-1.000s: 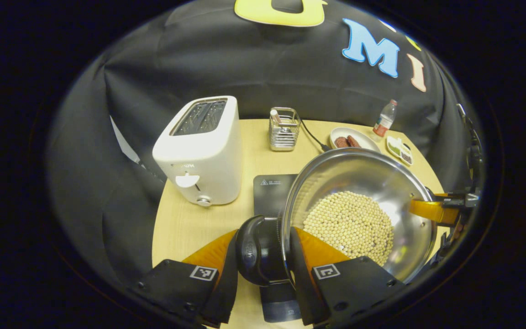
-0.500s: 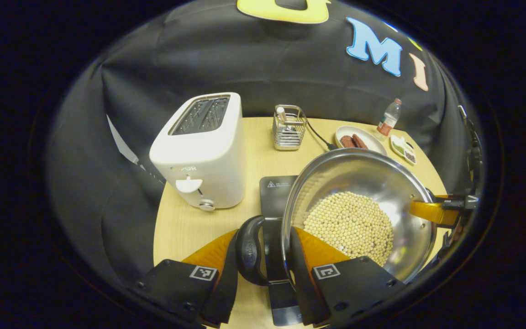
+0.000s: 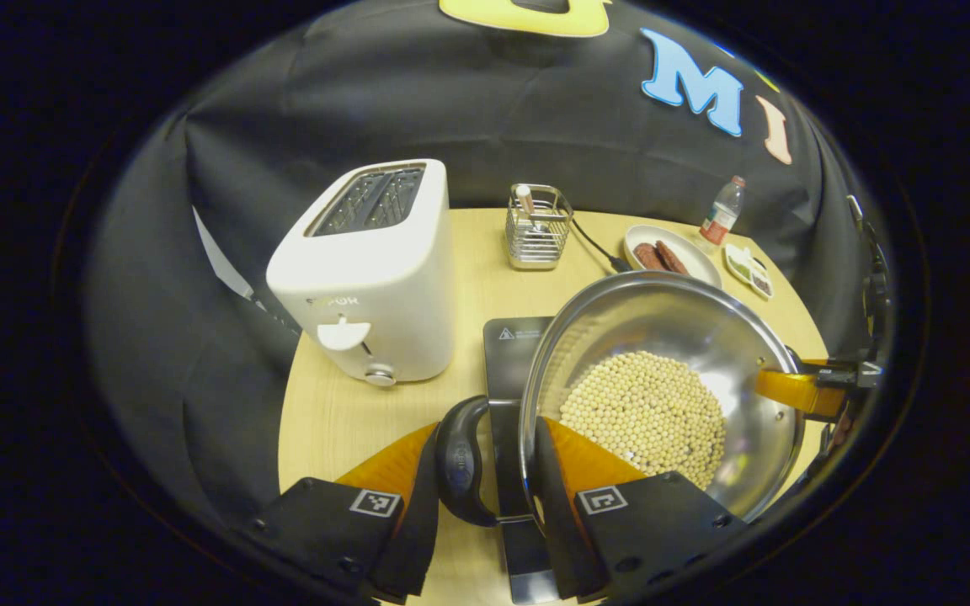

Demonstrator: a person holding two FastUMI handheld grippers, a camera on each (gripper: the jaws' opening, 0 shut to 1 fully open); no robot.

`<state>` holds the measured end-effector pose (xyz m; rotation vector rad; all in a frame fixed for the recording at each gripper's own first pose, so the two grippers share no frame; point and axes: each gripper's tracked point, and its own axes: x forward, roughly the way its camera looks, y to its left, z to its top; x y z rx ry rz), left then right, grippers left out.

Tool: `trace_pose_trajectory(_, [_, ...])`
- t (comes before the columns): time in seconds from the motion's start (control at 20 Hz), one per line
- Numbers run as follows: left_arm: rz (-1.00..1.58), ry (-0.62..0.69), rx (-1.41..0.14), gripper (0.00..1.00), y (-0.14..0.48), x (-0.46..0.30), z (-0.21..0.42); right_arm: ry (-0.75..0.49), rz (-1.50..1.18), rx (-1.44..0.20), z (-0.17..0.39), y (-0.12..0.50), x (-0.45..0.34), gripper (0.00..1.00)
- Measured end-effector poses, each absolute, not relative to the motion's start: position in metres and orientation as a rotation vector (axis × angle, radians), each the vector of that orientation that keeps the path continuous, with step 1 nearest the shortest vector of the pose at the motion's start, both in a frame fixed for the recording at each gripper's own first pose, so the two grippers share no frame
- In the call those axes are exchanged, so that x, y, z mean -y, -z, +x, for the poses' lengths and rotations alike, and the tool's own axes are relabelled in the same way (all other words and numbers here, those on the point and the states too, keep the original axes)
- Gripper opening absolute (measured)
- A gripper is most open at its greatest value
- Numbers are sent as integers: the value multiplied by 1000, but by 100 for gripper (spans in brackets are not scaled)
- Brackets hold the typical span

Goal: First push the handle of the pot to place it horizontally, then grasp the pot with both hands and set it on the induction cooktop.

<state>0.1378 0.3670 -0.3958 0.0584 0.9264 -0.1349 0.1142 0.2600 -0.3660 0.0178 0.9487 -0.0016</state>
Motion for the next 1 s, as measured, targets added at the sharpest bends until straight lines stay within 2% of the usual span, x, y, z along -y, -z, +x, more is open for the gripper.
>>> trace_pose_trajectory(0.05, [58, 135, -920, 59, 396, -369, 138, 1, 17, -942, 115, 366, -260, 57])
trace_pose_trajectory(0.35, [34, 127, -900, 59, 397, -371, 139, -5, 7, -891, 119, 368, -262, 57])
trace_pose_trajectory(0.4, [37, 122, -891, 64, 397, -371, 139, -8, 14, -885, 120, 369, -262, 57])
trace_pose_trajectory(0.45, [44, 113, -881, 62, 397, -372, 139, -12, 21, -881, 120, 370, -262, 57])
trace_pose_trajectory(0.55, [54, 100, -850, 66, 393, -370, 140, -45, 13, -874, 122, 368, -264, 54])
trace_pose_trajectory(0.65, [11, 106, -804, 75, 377, -363, 143, -70, 14, -837, 124, 358, -264, 67])
trace_pose_trajectory(0.7, [-20, 106, -778, 84, 366, -360, 143, -77, 15, -810, 125, 350, -263, 70])
trace_pose_trajectory(0.75, [-42, 88, -755, 89, 356, -361, 144, -83, 14, -781, 126, 339, -261, 80])
trace_pose_trajectory(0.8, [-57, 71, -733, 92, 347, -362, 144, -83, 9, -755, 125, 329, -257, 79])
trace_pose_trajectory(0.85, [-73, 61, -707, 92, 336, -358, 143, -88, 12, -731, 125, 320, -253, 90])
trace_pose_trajectory(1.0, [-81, 37, -611, 92, 295, -338, 137, -103, 10, -652, 117, 281, -238, 90])
